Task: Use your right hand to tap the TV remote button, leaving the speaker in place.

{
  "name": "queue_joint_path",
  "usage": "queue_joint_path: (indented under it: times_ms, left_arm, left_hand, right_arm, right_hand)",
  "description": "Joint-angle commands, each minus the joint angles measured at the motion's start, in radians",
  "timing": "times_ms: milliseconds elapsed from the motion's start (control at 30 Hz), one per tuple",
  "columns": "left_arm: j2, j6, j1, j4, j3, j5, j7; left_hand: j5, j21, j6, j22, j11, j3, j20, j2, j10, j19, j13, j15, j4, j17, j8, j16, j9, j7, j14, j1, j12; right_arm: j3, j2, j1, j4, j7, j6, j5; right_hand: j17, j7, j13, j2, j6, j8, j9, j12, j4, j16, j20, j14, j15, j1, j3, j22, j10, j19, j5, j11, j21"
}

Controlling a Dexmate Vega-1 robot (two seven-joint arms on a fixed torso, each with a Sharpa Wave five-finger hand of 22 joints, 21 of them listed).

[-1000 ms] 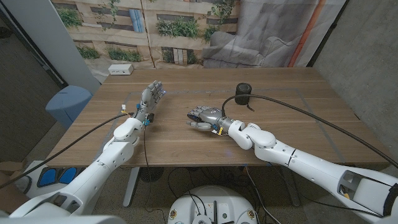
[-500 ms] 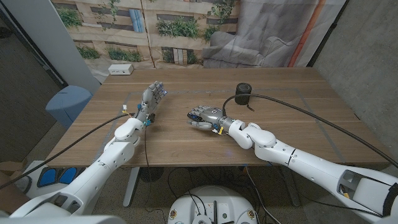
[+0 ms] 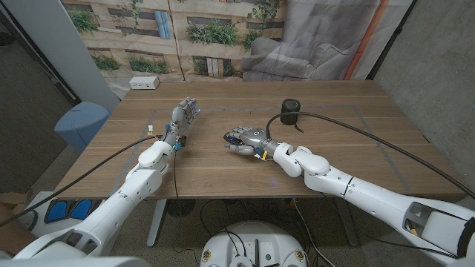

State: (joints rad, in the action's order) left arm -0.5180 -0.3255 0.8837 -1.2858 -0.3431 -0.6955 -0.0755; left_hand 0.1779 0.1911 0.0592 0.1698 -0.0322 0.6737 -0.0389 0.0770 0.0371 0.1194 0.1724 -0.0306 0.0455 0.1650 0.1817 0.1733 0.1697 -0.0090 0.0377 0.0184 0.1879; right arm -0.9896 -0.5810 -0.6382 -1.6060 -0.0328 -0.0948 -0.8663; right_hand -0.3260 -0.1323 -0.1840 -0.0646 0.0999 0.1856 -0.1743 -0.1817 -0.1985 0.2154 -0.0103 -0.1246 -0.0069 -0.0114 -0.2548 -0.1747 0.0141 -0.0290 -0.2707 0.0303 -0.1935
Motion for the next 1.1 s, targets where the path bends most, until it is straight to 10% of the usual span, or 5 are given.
queue_joint_path:
  times_ms: [33, 1100]
  left_arm:
    - [0.008, -0.006, 0.000, 0.008, 0.003, -0.012, -0.009]
    - [0.008, -0.019, 0.012, 0.009, 0.010, -0.025, -0.025]
  left_hand:
    - [0.003, 0.003, 0.000, 0.002, -0.002, 0.005, -0.027, 0.056, 0.007, 0.010, 0.002, -0.004, 0.007, 0.004, 0.000, 0.006, 0.005, -0.007, 0.011, -0.008, 0.003]
    - [0.004, 0.003, 0.000, 0.002, -0.001, 0.004, -0.026, 0.056, 0.009, 0.013, 0.002, -0.001, 0.011, 0.004, 0.000, 0.005, 0.005, -0.007, 0.016, -0.009, 0.003]
  right_arm:
    - [-0.008, 0.002, 0.001, 0.009, -0.006, -0.016, -0.003]
    - [-0.021, 0.011, 0.013, 0.003, -0.063, -0.053, -0.002]
  right_hand:
    - [-0.003, 0.002, -0.004, -0.116, 0.010, 0.007, -0.005, -0.002, 0.001, 0.006, 0.004, 0.001, 0.005, -0.010, 0.005, -0.002, -0.006, -0.006, -0.007, 0.002, -0.006]
    - [-0.013, 0.016, -0.005, -0.113, 0.134, 0.028, -0.004, -0.003, 0.001, 0.002, 0.001, -0.035, 0.014, -0.011, 0.030, -0.003, -0.048, 0.012, -0.010, 0.000, -0.002]
